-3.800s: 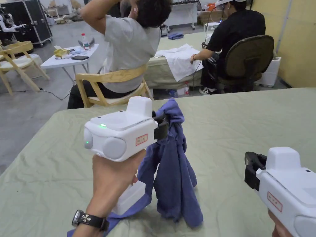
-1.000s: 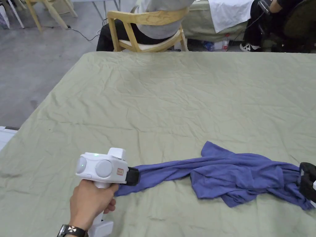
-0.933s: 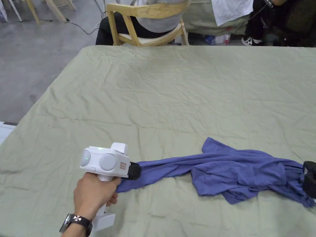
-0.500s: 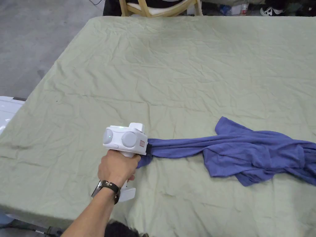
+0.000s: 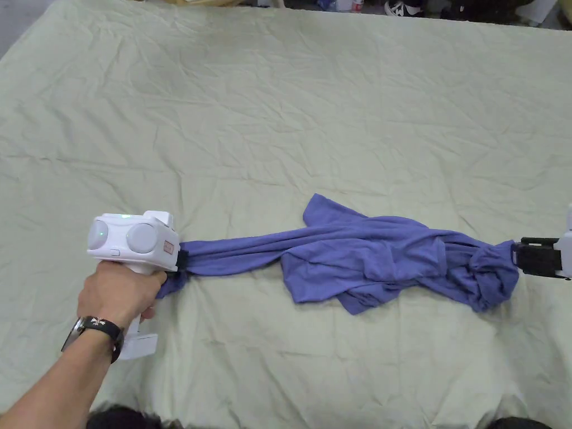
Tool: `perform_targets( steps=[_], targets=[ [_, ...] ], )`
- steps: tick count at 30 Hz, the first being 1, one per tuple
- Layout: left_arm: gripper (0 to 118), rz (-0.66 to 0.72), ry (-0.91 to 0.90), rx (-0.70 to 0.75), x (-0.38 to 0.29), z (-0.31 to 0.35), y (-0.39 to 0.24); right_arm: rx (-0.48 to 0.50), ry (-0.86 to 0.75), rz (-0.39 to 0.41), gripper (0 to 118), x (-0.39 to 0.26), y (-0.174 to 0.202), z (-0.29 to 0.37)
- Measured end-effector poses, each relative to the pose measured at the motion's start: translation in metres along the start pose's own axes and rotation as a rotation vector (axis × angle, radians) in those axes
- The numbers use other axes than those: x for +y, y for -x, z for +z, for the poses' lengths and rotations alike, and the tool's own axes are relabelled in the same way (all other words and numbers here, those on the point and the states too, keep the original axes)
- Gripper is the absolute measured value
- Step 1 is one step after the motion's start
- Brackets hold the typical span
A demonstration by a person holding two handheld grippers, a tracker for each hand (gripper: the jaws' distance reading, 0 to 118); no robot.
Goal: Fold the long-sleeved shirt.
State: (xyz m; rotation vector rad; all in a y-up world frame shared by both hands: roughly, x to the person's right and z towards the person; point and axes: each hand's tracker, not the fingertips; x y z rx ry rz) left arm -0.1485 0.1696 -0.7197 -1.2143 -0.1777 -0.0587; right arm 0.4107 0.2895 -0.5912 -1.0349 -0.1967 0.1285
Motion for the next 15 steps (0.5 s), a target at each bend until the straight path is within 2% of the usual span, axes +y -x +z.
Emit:
perform_targets(
  steps=[2, 5, 7, 8, 9, 10, 11, 12, 14, 15],
  targets=[
    [3, 0.002, 0.003, -0.001, 0.001, 0.002, -0.001, 0.027, 0.064, 0.024, 76, 0.008, -0.004, -0.023],
    [3, 0.013, 0.004, -0.010, 0.001, 0.002, 0.001, 0.164, 0.127, -0.043, 76, 0.010, -0.004, -0.059],
    [3, 0.016, 0.004, -0.015, 0.001, 0.003, 0.002, 0.176, 0.168, -0.078, 76, 0.007, 0.000, -0.084],
    [3, 0.015, 0.003, -0.016, 0.000, 0.004, 0.001, 0.165, 0.179, -0.096, 69, 0.004, 0.003, -0.096],
    [3, 0.015, 0.004, -0.016, 0.002, 0.001, 0.003, 0.190, 0.207, -0.131, 58, 0.001, 0.004, -0.103],
    [3, 0.014, 0.004, -0.016, 0.002, 0.002, 0.002, 0.243, 0.218, -0.194, 45, -0.001, 0.004, -0.107],
    [3, 0.015, 0.004, -0.016, 0.001, 0.002, 0.002, 0.296, 0.191, -0.253, 38, -0.002, 0.003, -0.106],
    [3, 0.013, 0.004, -0.016, 0.001, 0.003, 0.001, 0.278, 0.166, -0.262, 38, -0.001, 0.004, -0.103],
    [3, 0.009, 0.004, -0.013, 0.003, 0.001, 0.002, 0.222, 0.146, -0.164, 26, 0.001, 0.009, -0.096],
    [3, -0.006, 0.002, -0.005, 0.003, 0.001, -0.001, 0.224, 0.142, -0.155, 24, 0.001, 0.011, -0.092]
  ],
)
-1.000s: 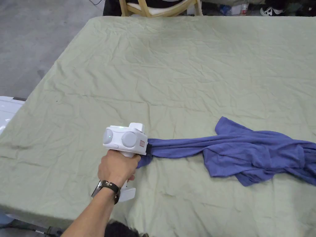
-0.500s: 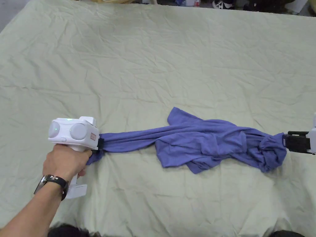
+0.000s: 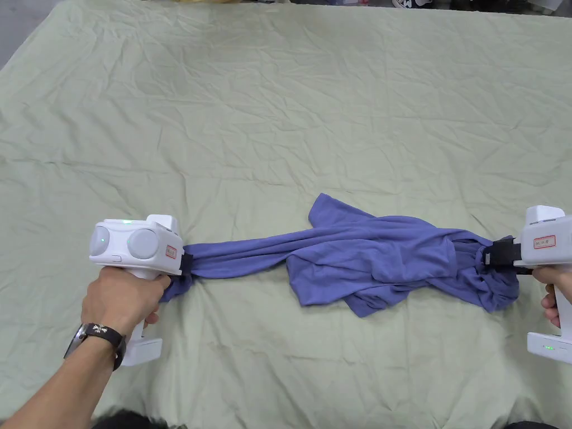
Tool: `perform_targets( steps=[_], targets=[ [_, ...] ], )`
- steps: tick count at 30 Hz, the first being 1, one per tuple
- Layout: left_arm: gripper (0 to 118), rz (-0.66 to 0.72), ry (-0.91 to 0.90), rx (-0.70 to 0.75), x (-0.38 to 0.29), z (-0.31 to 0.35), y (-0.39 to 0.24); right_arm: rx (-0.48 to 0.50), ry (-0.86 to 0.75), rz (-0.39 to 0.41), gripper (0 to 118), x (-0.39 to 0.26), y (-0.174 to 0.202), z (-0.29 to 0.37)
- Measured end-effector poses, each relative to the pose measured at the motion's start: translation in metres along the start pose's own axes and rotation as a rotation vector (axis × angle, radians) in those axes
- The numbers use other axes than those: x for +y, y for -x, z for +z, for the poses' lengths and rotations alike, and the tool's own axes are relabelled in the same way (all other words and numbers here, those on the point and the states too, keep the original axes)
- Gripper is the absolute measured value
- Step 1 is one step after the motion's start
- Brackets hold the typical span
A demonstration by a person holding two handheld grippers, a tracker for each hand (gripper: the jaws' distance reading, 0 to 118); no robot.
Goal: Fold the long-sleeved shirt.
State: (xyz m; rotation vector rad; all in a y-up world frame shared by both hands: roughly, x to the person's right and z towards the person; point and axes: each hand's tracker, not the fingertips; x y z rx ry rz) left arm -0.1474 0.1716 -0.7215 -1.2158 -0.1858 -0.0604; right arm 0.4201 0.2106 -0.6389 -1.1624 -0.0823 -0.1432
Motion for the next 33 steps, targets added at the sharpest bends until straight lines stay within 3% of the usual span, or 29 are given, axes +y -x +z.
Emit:
perform_targets(
  steps=[6, 14, 20, 30, 33],
  targets=[
    [3, -0.014, -0.146, -0.010, 0.007, 0.040, 0.004, -0.013, -0.183, 0.067, 22, 0.001, 0.027, 0.055],
    [3, -0.070, -0.444, -0.003, 0.061, 0.170, 0.007, -0.018, -0.471, 0.235, 22, 0.043, 0.070, 0.182],
    [3, -0.087, -0.620, 0.030, 0.105, 0.278, 0.013, 0.041, -0.671, 0.218, 22, 0.082, 0.090, 0.279],
    [3, -0.071, -0.854, 0.054, 0.157, 0.433, 0.021, -0.013, -0.952, 0.262, 20, 0.143, 0.124, 0.447],
    [3, -0.047, -0.911, 0.028, 0.169, 0.469, 0.021, 0.010, -1.010, 0.247, 20, 0.160, 0.131, 0.495]
  ],
)
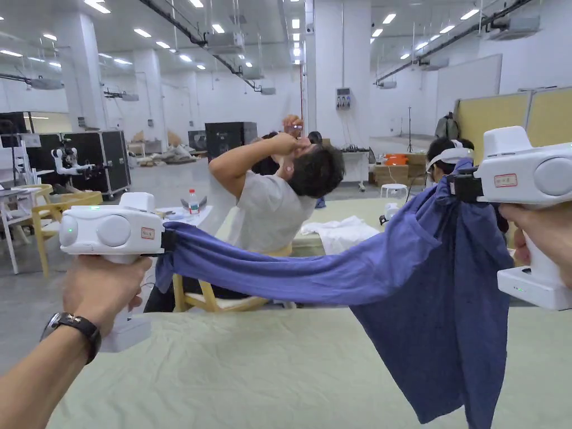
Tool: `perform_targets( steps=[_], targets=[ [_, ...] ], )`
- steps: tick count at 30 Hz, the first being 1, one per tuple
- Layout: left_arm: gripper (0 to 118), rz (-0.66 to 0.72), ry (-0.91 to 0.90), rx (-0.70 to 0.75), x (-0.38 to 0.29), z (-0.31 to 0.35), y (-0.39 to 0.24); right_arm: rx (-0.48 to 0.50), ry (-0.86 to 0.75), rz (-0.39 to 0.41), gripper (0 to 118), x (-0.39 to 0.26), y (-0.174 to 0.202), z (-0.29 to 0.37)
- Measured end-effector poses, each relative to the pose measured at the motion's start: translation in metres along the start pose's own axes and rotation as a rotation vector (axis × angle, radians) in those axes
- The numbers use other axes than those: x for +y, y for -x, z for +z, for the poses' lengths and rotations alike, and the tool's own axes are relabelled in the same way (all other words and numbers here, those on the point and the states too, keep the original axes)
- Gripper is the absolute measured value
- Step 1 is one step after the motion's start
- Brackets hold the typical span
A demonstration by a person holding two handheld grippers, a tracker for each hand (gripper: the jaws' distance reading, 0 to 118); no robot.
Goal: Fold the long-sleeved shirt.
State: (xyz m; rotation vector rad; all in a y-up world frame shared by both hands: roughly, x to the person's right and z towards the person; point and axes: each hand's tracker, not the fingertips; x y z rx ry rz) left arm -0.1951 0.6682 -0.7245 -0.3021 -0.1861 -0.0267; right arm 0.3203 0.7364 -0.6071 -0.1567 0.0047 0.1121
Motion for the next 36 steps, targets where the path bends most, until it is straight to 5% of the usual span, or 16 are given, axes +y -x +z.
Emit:
perform_targets(
  steps=[10, 24, 36],
  targets=[
    [3, 0.011, -0.076, -0.018, 0.083, 0.016, -0.018, -0.079, -0.070, 0.031, 20, 0.106, -0.006, 0.018],
    [3, -0.019, -0.079, -0.052, 0.102, -0.021, -0.050, -0.173, -0.002, 0.079, 20, 0.093, -0.016, -0.024],
    [3, 0.001, -0.070, -0.038, 0.116, -0.133, -0.047, -0.202, 0.038, 0.136, 20, 0.078, -0.028, -0.130]
  ],
)
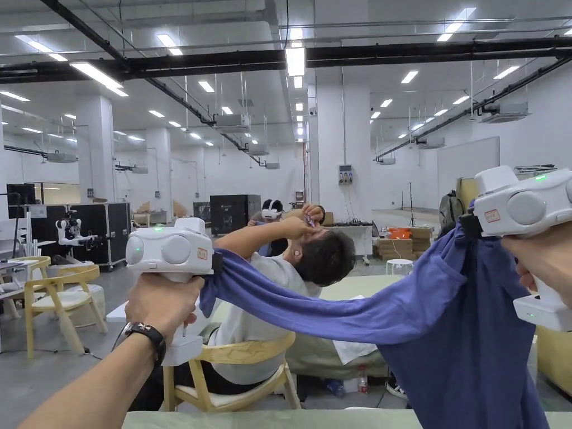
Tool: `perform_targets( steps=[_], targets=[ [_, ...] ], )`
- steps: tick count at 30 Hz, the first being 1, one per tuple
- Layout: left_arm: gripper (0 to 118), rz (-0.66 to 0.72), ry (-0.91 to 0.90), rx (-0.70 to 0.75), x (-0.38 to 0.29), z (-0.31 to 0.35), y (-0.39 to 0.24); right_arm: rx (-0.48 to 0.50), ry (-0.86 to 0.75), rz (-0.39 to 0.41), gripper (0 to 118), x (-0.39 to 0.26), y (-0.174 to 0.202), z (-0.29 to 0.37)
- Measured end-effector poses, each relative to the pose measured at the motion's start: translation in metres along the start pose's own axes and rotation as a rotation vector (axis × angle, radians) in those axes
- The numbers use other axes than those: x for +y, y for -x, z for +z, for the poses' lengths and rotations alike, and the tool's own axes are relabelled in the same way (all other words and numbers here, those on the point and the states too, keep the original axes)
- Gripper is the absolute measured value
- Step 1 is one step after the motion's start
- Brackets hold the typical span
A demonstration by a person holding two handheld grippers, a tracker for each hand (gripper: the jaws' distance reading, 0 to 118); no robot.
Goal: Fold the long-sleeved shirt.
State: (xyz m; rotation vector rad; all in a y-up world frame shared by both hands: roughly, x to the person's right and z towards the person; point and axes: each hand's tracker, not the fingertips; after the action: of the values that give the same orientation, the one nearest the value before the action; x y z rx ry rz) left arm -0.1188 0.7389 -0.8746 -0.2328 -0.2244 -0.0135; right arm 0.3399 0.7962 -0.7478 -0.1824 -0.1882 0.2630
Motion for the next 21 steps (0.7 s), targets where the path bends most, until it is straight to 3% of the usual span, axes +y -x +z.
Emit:
perform_targets(
  steps=[13, 21],
  targets=[
    [3, -0.015, 0.030, 0.007, -0.019, -0.098, 0.002, 0.016, 0.047, 0.005, 20, -0.047, 0.006, -0.123],
    [3, -0.021, 0.140, -0.026, -0.103, -0.141, -0.004, 0.082, 0.204, -0.003, 20, -0.149, 0.034, -0.176]
  ],
)
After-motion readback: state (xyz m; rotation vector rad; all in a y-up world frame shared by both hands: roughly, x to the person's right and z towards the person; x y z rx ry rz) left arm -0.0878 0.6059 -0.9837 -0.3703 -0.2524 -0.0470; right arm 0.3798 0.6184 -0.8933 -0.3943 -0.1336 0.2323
